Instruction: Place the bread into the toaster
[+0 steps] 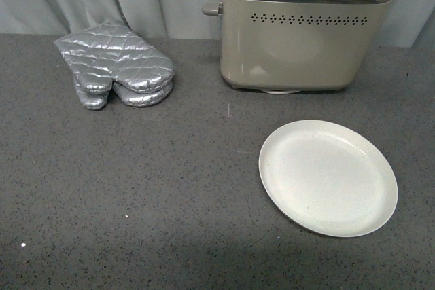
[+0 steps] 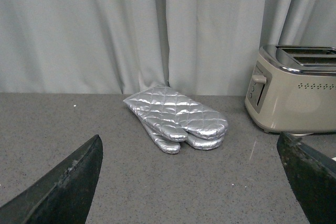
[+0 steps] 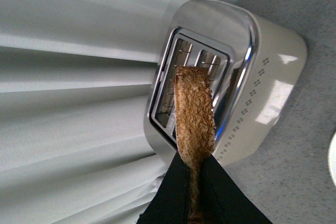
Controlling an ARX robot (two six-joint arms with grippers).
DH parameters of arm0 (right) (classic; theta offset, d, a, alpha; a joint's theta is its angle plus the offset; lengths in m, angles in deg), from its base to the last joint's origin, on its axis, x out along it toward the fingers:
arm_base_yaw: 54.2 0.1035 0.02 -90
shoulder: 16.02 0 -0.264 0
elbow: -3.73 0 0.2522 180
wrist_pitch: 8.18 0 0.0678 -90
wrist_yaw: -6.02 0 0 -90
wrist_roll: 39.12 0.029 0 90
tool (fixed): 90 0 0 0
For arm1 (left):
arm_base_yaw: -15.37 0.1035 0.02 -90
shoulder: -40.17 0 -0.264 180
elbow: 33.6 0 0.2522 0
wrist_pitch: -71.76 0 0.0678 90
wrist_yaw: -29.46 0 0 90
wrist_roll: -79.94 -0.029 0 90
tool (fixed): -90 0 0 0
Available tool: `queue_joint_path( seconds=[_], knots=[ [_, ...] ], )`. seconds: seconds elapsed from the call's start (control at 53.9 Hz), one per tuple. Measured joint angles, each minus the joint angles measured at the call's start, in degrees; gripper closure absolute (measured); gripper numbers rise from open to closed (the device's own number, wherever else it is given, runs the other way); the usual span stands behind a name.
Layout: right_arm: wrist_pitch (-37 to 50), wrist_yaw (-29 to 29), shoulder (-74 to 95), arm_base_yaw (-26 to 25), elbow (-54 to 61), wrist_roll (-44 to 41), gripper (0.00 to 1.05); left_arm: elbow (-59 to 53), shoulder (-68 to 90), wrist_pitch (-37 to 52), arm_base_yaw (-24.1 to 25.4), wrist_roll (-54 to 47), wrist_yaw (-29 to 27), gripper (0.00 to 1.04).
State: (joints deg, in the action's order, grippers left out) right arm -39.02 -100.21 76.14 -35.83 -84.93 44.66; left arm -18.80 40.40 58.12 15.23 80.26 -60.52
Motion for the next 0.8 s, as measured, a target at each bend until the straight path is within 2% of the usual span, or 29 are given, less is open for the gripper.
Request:
queue_joint_path(
  seconds=[0.352, 0.797],
  knots=[
    [-4.57, -3.91, 13.03, 1.29, -14.23, 6.03, 1.04, 0.00, 0.00, 0.00, 0.00, -0.02, 0.00, 0.07],
    [-9.38, -4.20, 21.03, 1.81, -21.51, 9.22, 1.04, 0.00, 0.00, 0.00, 0.00, -0.02, 0.00, 0.07]
  ],
)
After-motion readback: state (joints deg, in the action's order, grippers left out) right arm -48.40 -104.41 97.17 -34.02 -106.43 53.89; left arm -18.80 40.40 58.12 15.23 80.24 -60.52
